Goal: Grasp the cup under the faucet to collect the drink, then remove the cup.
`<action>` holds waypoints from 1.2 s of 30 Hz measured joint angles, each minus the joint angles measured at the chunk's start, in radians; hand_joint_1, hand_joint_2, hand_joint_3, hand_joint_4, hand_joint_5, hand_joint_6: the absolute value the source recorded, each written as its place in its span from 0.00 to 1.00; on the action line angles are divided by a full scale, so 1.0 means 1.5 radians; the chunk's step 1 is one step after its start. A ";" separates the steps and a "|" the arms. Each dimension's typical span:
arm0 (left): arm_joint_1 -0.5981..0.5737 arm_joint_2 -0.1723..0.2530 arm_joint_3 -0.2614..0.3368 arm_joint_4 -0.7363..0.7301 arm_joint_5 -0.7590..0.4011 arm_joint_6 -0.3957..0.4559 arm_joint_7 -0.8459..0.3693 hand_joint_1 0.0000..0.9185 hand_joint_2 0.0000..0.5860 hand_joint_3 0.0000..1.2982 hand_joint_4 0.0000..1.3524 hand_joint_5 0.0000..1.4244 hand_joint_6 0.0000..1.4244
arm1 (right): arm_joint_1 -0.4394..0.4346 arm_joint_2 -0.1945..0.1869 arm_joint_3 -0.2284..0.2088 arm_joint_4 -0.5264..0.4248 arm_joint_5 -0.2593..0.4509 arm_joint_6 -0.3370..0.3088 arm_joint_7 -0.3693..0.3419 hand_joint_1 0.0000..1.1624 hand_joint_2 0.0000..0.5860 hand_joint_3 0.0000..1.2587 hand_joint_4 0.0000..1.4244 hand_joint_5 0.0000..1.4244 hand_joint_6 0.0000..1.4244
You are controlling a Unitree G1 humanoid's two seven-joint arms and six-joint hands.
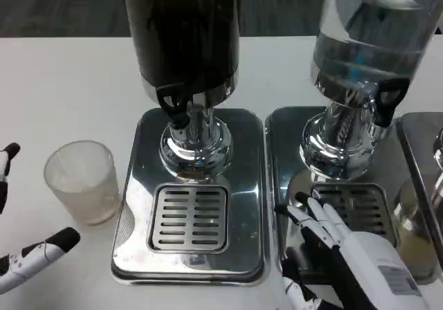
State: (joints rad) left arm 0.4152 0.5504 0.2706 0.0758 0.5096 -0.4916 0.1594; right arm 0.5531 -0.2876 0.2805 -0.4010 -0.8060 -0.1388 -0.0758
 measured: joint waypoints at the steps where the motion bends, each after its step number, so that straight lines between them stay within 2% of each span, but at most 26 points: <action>1: -0.005 0.001 -0.003 0.004 -0.001 0.000 -0.003 0.00 0.00 0.00 0.00 0.00 0.01 | 0.000 0.000 0.000 0.000 0.001 0.000 0.000 0.45 0.94 0.11 0.01 0.00 0.10; 10: -0.074 0.020 -0.021 0.061 -0.019 0.012 -0.032 0.00 0.00 0.00 0.00 0.00 0.00 | 0.001 0.002 0.000 -0.001 0.004 0.000 0.000 0.45 0.94 0.11 0.01 0.00 0.10; 18: -0.135 0.052 -0.057 0.115 -0.019 0.023 -0.054 0.00 0.01 0.00 0.00 0.00 0.00 | -0.002 0.004 0.001 -0.002 0.004 0.004 0.000 0.45 0.94 0.11 0.01 0.00 0.10; 25: -0.166 0.058 -0.083 0.162 -0.019 0.020 -0.056 0.00 0.01 0.00 0.00 0.00 0.00 | -0.003 0.013 0.011 -0.005 -0.008 0.017 0.000 0.45 0.95 0.11 0.02 0.00 0.10; 36: -0.206 0.072 -0.101 0.215 -0.018 0.004 -0.049 0.00 0.01 0.00 0.00 0.00 0.00 | -0.002 0.029 0.019 -0.006 -0.010 0.023 0.000 0.45 0.95 0.12 0.02 0.00 0.10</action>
State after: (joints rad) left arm 0.1061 0.6589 0.1194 0.3983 0.4819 -0.4861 0.0867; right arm 0.5501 -0.2444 0.3089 -0.4106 -0.8212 -0.1049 -0.0751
